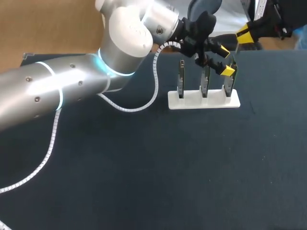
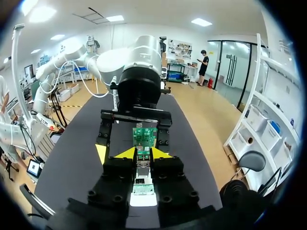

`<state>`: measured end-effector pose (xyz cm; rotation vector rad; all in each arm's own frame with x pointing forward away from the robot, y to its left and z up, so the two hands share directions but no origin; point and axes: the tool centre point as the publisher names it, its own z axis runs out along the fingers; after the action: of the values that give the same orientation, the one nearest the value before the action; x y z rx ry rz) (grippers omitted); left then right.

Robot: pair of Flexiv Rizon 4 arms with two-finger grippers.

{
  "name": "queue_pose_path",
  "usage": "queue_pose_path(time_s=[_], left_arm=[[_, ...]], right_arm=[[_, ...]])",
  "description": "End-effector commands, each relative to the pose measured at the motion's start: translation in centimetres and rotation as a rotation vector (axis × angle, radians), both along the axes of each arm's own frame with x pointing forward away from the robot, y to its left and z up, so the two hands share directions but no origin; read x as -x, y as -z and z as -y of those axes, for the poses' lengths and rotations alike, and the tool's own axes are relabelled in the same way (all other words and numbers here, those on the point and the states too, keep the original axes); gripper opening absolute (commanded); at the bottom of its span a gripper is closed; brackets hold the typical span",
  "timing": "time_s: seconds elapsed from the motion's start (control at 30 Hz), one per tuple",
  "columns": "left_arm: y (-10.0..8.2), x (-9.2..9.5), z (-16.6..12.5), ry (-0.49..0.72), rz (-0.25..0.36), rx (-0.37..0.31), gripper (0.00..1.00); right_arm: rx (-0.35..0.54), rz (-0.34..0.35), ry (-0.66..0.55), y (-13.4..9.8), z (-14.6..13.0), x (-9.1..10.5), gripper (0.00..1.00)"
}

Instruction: Pick up the optical module with the left hand, and insert it into the network port with the right hand.

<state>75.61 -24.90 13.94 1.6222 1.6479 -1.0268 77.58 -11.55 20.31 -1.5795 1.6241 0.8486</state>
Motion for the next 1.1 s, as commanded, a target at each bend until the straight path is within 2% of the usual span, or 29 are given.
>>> queue_pose_path(time_s=[0.03, 0.6, 1.1], left_arm=[[0.0, -0.3, 0.2, 0.006, -0.004, -0.005, 1.00], [0.0, -0.3, 0.2, 0.006, -0.004, -0.005, 1.00], [0.0, -0.3, 0.2, 0.006, -0.004, -0.005, 1.00]], right_arm=[[0.003, 0.002, 0.004, 0.1, -0.1, 0.1, 0.00], [0.027, -0.016, -0.004, 1.0, 0.2, 1.1, 0.00], [0.024, -0.054, -0.006, 2.7, 0.3, 1.1, 0.00]])
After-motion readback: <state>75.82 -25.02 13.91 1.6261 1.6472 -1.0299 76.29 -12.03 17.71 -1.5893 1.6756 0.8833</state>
